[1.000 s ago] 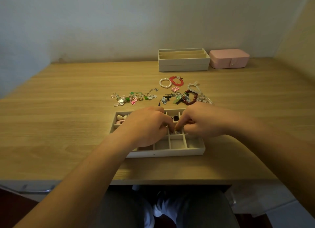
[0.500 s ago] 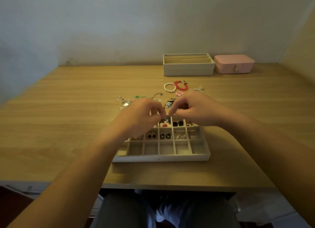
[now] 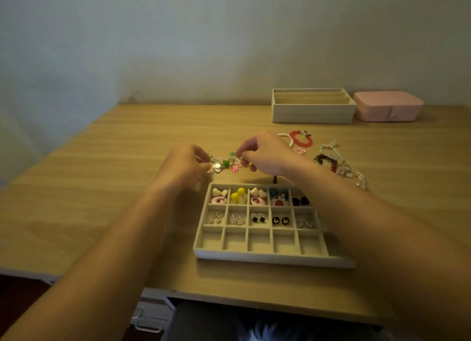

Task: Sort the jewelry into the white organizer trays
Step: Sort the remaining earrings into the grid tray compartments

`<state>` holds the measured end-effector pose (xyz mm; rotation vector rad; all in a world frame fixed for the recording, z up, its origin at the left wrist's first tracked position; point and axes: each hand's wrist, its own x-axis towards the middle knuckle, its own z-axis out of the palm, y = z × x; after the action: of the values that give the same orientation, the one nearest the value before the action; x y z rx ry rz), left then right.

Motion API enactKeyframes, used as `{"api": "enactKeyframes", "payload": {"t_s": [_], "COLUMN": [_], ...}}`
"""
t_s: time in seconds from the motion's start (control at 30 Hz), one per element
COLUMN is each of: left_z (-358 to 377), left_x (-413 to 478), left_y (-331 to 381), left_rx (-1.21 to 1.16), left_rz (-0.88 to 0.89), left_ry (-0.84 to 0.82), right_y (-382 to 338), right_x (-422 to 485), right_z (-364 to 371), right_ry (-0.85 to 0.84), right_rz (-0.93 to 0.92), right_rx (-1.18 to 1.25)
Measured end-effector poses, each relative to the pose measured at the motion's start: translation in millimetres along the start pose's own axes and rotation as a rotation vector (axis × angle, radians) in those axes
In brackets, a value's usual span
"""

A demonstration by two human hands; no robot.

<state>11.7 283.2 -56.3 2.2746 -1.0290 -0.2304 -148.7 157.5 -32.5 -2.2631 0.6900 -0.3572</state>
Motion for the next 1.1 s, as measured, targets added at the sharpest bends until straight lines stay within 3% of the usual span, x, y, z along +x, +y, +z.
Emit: {"api": "enactKeyframes", "payload": {"t_s": [0.5,0.83,1.0,1.1], "left_z": [17.8,-1.3,-15.8,-19.8], "left_x": [17.2,11.1,-4.4,-15.6], "left_y": [0.3,24.1,42.3,49.0], "left_rx": [0.093,-0.200,-0.368,-0.492], "left_rz": [0.013,0.113,0.178,0.161], "left_ry": [-0.025,0.006,-0.033,-0.072], "right_y": [0.0,-4.2,-8.8,-7.4], "right_x": [20.6,18.7,6.6,-2.2], "right_z": [-1.1,-4.4,-5.7,-9.6], "right_ry": [0.042,0.082,-0.038,-0.097], "right_rz": [0.056,0.070,0.038,0.064], "right_rx": [0.058,0.137,0.256,0.447]}}
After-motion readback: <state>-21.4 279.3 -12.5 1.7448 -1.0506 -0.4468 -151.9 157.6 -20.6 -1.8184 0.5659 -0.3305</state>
